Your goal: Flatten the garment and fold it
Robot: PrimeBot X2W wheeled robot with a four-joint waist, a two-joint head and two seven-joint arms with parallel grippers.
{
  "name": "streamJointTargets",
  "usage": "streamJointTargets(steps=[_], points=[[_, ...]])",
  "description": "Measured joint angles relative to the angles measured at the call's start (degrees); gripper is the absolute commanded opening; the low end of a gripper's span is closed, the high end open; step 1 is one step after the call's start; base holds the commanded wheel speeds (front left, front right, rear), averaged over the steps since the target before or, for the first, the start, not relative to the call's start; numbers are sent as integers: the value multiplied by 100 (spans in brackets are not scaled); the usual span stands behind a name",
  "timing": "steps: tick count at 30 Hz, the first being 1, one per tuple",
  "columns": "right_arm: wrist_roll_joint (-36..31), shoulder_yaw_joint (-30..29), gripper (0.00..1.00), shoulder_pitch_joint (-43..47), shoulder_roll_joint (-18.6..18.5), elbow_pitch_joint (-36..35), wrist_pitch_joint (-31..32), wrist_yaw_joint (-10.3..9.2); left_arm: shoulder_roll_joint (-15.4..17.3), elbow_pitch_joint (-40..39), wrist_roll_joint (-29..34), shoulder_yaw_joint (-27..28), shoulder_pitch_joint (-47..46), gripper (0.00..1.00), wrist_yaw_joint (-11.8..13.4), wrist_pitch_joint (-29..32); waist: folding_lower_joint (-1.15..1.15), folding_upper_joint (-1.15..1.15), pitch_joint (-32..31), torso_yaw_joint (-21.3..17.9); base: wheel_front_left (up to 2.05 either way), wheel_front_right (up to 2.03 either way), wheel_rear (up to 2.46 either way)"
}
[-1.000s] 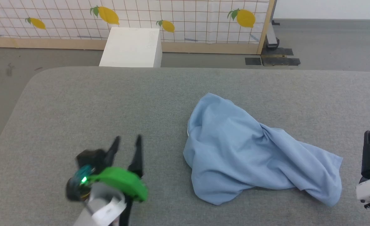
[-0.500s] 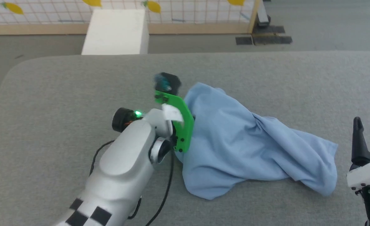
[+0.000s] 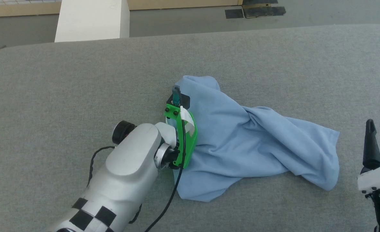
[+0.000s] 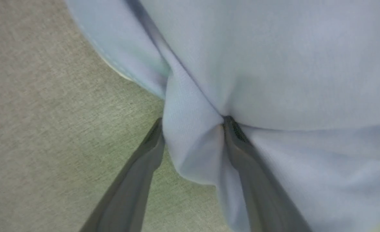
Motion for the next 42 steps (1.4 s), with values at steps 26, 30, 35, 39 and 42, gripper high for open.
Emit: streamJointTargets(steps=[26, 30, 35, 39, 42], points=[[-65, 341, 100, -30, 2, 289, 31, 0, 961, -2476, -1291, 2291, 2019, 0, 960, -1815, 0, 0, -535, 1111, 0, 0, 0], [-86, 403, 100, -27, 3, 281, 71, 0, 904, -2402, -1526, 2332, 2872, 0, 1105, -1742, 0, 0, -541, 1213, 0, 0, 0], [-90, 442, 100, -26, 3, 278, 96, 0, 728, -2331, -1785, 2377, 3322, 0, 1118, -1791, 0, 0, -514, 1217, 0, 0, 0], [-90, 449, 100, -9, 2, 301, 94, 0, 641, -2390, -1894, 2585, 3407, 100, 1054, -2116, 0, 0, -566, 1218, 0, 0, 0], [-89, 461, 100, 77, 3, 347, 94, 0, 619, -2598, -1991, 2840, 3415, 100, 950, -2549, 0, 0, -657, 1231, 0, 0, 0]])
